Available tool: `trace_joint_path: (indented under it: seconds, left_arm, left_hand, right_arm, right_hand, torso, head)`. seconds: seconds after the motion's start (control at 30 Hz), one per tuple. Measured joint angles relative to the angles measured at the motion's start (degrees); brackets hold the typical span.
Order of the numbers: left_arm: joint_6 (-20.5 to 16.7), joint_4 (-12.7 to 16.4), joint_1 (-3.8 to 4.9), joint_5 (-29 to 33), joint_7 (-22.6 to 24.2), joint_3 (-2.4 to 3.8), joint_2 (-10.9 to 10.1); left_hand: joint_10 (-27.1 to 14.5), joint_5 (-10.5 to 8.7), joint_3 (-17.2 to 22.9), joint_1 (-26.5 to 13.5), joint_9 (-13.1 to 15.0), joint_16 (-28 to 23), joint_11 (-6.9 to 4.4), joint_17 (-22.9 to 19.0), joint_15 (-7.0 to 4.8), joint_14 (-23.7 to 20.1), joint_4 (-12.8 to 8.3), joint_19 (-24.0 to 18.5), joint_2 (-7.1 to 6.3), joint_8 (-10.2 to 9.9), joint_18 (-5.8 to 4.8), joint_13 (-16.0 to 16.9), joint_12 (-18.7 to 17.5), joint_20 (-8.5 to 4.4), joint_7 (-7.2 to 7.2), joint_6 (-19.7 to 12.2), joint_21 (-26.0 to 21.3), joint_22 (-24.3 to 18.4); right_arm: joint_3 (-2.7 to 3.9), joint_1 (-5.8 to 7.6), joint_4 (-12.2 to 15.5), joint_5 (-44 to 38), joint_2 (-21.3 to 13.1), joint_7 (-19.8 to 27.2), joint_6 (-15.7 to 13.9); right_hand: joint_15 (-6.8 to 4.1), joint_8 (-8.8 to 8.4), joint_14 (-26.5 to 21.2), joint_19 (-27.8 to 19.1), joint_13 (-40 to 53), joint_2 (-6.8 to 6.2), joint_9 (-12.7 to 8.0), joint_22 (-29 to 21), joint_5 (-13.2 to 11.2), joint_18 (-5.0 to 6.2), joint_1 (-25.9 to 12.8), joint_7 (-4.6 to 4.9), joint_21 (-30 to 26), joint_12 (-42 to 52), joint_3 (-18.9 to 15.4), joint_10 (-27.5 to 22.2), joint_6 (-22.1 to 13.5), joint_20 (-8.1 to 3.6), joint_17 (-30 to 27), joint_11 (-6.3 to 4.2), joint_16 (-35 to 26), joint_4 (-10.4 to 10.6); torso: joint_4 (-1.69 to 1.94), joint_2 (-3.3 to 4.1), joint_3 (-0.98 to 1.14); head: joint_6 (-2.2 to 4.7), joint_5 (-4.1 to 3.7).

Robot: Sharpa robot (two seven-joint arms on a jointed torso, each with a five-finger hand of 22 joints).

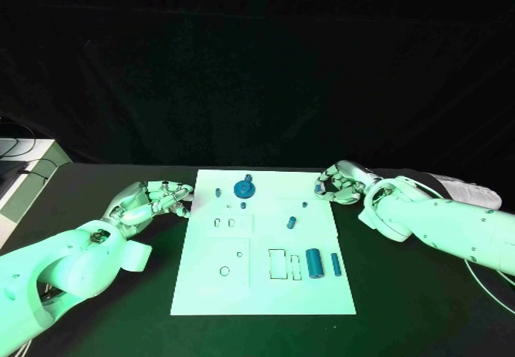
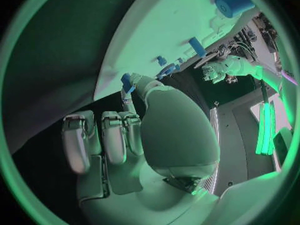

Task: Assemble the parts on the task board

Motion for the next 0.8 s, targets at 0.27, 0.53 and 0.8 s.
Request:
trace_joint_path:
  seconds: [0.27,0.53,0.8]
  left_arm:
    - [0.0,-0.1,0.0,0.0,0.0,0.0,0.0]
    - [-0.2,-0.3,-0.01,-0.1,-0.1,0.0,0.2]
    - [-0.3,-0.4,0.0,-0.2,-0.2,0.0,0.7]
  left_hand:
    - [0.0,0.0,0.0,0.0,0.0,0.0,0.0,0.0,0.0,0.0,0.0,0.0,0.0,0.0,0.0,0.0,0.0,0.0,0.0,0.0,0.0,0.0]
    - [0.0,0.0,0.0,0.0,0.0,0.0,0.0,0.0,0.0,0.0,0.0,-0.2,0.0,0.0,0.0,0.0,0.0,0.21,0.0,0.0,0.0,0.1]
    - [0.0,0.0,0.0,0.0,0.1,0.0,0.0,0.0,0.0,0.0,0.0,-0.2,0.0,0.0,0.0,0.0,0.0,0.21,0.0,0.0,0.0,0.0]
  right_arm:
    - [0.48,1.85,4.9,-0.7,-0.7,-3.0,-3.6]
    - [0.27,2.59,11.4,-3.1,2.0,-10.1,-6.7]
    - [-0.8,0.91,16.9,-5.7,6.4,-18.2,-8.5]
  right_hand:
    - [0.0,0.23,0.0,0.0,0.0,0.06,0.0,0.0,-0.3,0.0,-0.1,0.0,0.0,0.0,0.0,-0.1,0.0,0.0,0.0,-0.08,0.0,0.0]
    - [-0.19,1.11,-0.2,0.0,0.0,-0.35,0.0,0.0,-1.9,0.0,-0.5,-0.02,0.0,0.0,0.2,0.0,0.0,-0.41,0.0,-0.42,0.0,-0.2]
    - [-0.19,1.11,-0.2,0.0,0.0,-0.35,0.0,0.0,-1.9,0.0,-0.5,-0.03,0.0,0.0,0.7,0.0,0.0,-0.41,0.0,-0.41,0.0,-0.4]
  torso:
    - [-0.18,-0.26,-0.08]
    - [-0.4,-0.7,-0.18]
    - [-0.34,-0.85,-0.3]
  head:
    - [0.08,0.16]
    - [-0.08,0.65]
    - [-0.23,0.58]
